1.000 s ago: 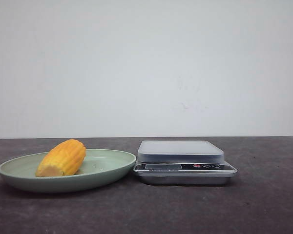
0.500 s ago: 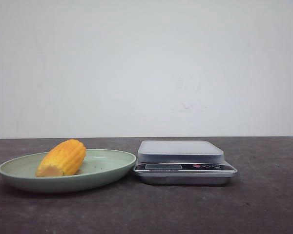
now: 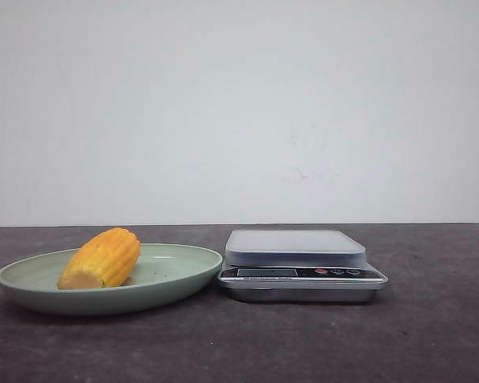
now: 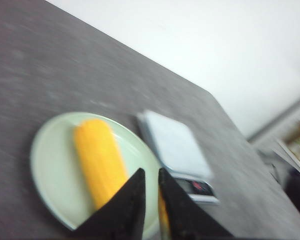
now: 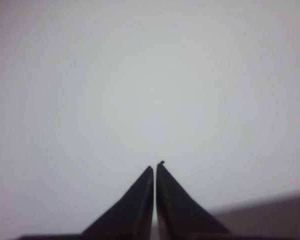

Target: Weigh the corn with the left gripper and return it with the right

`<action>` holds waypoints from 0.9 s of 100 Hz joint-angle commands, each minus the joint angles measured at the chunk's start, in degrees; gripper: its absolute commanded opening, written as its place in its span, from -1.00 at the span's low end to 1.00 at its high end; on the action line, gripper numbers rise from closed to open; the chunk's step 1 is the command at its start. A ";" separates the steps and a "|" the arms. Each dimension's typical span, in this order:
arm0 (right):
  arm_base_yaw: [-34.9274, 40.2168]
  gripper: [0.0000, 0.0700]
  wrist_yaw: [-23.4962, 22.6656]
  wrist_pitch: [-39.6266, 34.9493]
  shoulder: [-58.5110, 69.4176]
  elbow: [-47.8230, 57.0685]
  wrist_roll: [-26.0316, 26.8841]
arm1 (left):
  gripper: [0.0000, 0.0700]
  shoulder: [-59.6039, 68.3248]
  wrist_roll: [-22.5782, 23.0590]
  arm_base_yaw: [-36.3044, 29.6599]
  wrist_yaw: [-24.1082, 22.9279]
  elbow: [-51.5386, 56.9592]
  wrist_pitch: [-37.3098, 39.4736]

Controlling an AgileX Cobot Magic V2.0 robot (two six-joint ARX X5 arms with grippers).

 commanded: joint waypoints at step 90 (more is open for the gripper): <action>-0.02 1.00 1.53 -58.69 23.30 47.17 -31.65 | 0.82 34.25 16.72 -1.25 0.48 41.42 -14.32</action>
